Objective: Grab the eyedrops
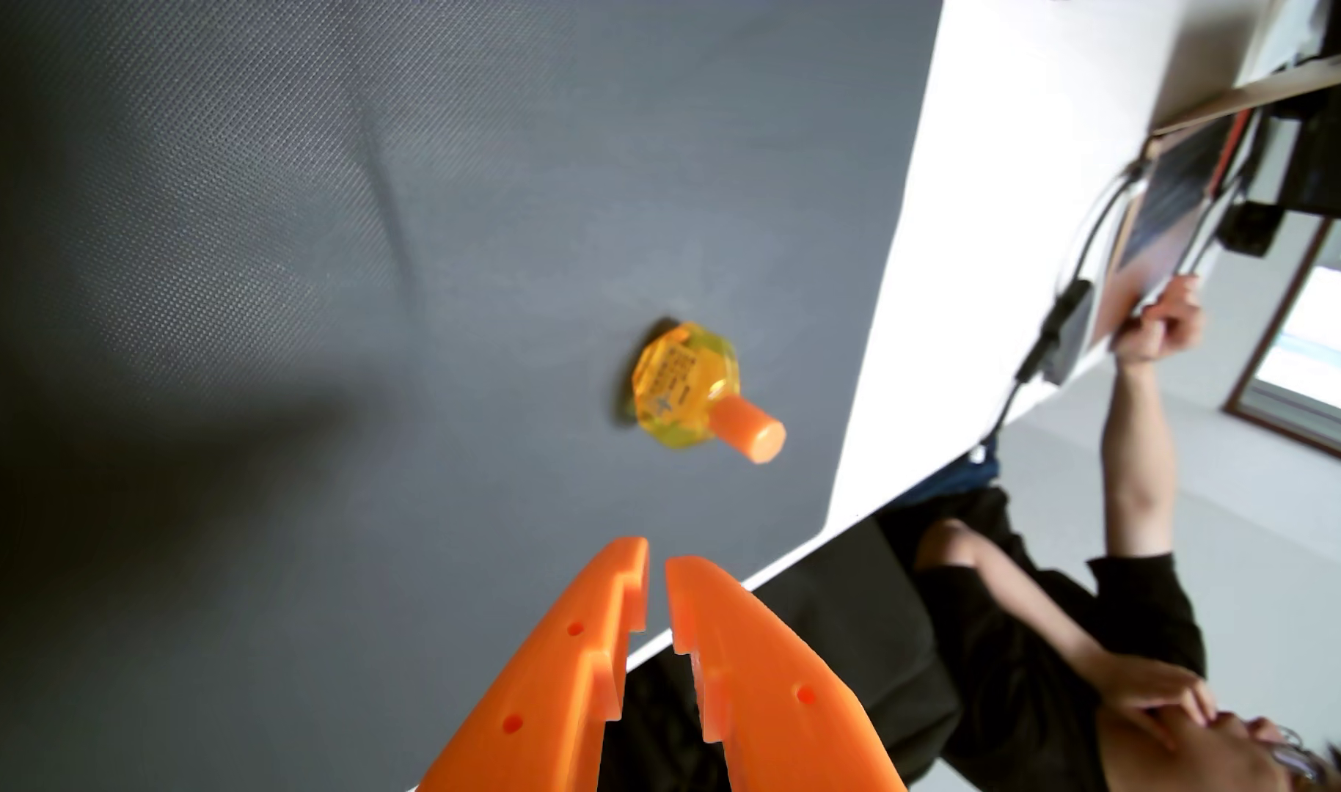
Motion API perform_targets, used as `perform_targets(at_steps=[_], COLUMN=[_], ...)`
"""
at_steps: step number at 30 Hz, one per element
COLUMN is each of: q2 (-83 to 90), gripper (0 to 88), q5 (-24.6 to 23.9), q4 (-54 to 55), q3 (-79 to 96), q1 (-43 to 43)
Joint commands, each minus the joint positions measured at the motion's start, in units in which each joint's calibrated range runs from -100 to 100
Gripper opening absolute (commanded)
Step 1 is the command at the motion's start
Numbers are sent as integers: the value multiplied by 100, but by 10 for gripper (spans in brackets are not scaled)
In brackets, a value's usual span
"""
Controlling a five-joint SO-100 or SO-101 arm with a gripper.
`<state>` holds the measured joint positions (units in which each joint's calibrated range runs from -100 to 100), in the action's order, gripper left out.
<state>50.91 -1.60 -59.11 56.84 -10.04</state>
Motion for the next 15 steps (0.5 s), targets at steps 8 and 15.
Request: perform_targets(at_steps=[8,15], q2=[-1936,-2709], gripper=[101,107], q5=[-597,-906], q4=[5,-428], q3=[-1699,-2492], q1=[39,181])
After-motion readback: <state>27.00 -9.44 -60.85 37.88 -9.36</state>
